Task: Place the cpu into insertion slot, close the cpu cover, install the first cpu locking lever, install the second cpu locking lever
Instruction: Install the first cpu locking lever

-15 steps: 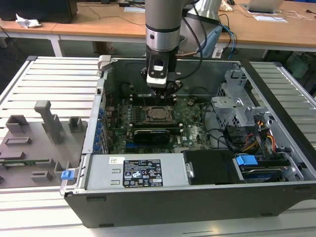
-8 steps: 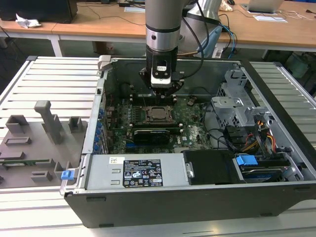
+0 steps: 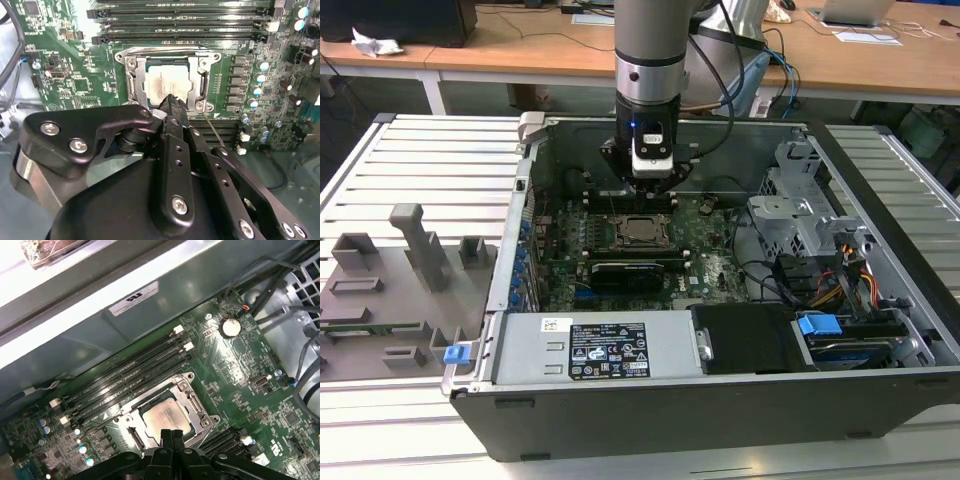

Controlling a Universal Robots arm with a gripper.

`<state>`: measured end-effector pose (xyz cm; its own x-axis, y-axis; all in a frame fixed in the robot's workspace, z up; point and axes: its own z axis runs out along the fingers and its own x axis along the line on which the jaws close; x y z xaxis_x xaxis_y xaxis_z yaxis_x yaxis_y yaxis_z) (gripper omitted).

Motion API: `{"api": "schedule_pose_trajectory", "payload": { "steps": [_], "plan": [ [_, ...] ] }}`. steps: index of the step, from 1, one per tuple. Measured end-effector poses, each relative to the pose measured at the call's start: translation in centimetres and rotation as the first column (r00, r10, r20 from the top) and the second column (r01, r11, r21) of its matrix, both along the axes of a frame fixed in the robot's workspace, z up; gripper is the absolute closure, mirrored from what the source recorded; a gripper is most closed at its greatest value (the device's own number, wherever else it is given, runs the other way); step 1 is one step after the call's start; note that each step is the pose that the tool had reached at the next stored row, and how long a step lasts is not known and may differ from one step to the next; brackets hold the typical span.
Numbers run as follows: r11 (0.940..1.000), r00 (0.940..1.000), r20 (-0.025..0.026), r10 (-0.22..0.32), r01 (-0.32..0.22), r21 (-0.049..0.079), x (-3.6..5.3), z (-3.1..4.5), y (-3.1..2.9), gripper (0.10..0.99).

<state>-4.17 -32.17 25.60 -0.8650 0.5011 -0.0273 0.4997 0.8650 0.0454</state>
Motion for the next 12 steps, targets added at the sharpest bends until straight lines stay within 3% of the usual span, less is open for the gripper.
{"api": "schedule_pose_trajectory", "payload": {
  "steps": [6,12],
  "plan": [
    [0.9975,0.9975,0.0,0.07,-0.07,0.0,0.0,0.0,0.0,0.98],
    [0.9903,0.9903,0.0,0.139,-0.139,0.0,0.0,0.0,0.0,0.98]
  ]
}}
